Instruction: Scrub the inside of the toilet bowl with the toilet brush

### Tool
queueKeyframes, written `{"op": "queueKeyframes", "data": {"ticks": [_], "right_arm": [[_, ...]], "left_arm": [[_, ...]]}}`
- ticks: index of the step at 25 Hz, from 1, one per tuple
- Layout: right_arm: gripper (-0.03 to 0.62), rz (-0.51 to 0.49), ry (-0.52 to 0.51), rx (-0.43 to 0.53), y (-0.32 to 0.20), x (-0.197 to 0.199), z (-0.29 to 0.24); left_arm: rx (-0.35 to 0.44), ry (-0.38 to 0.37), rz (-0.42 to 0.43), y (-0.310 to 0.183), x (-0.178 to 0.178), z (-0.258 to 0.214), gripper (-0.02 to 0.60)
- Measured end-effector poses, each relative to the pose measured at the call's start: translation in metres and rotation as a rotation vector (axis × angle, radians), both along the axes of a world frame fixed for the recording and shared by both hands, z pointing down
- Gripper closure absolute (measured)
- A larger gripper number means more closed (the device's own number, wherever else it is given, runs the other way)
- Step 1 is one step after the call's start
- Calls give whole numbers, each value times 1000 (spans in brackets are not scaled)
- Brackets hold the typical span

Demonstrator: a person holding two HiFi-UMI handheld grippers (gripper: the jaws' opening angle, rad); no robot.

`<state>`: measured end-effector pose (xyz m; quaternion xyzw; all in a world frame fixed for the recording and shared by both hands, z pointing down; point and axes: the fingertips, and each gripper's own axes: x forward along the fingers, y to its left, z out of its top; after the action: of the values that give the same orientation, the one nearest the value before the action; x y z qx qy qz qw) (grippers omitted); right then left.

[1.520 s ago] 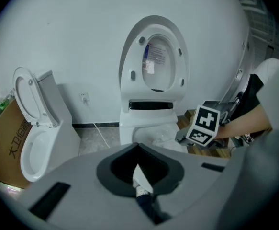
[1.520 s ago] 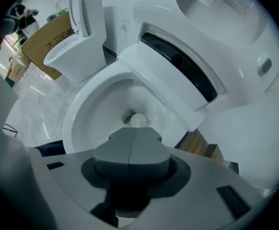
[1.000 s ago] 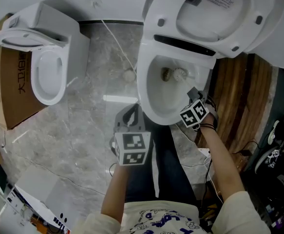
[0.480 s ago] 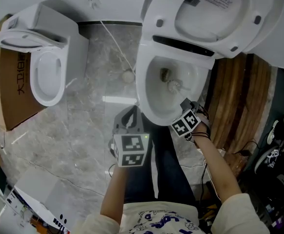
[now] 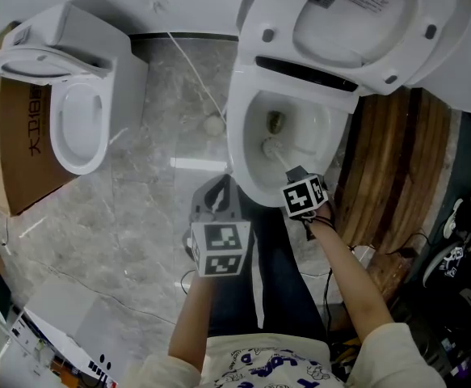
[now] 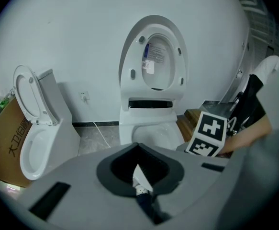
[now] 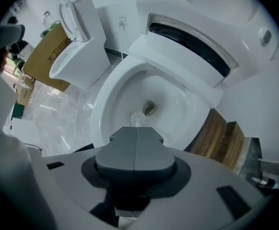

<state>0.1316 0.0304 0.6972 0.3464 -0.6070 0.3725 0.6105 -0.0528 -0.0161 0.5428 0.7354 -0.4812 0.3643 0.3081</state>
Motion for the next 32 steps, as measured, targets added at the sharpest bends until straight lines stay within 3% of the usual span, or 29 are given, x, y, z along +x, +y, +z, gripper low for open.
{"op": "queueKeyframes", "data": {"ticks": [14,27,32], "right_arm": [[424,548,-185,-33,-26,-22,6],[424,1143,-417,-20,-83,-9,9],[424,1320,-473,-4,-92,12,12]], "left_arm": [[-6,-2,-17,-1,-7,3,580],[-16,-7,-13,-5,-7,7,580],[-13,-13,-10,-9,-7,7,580]]}}
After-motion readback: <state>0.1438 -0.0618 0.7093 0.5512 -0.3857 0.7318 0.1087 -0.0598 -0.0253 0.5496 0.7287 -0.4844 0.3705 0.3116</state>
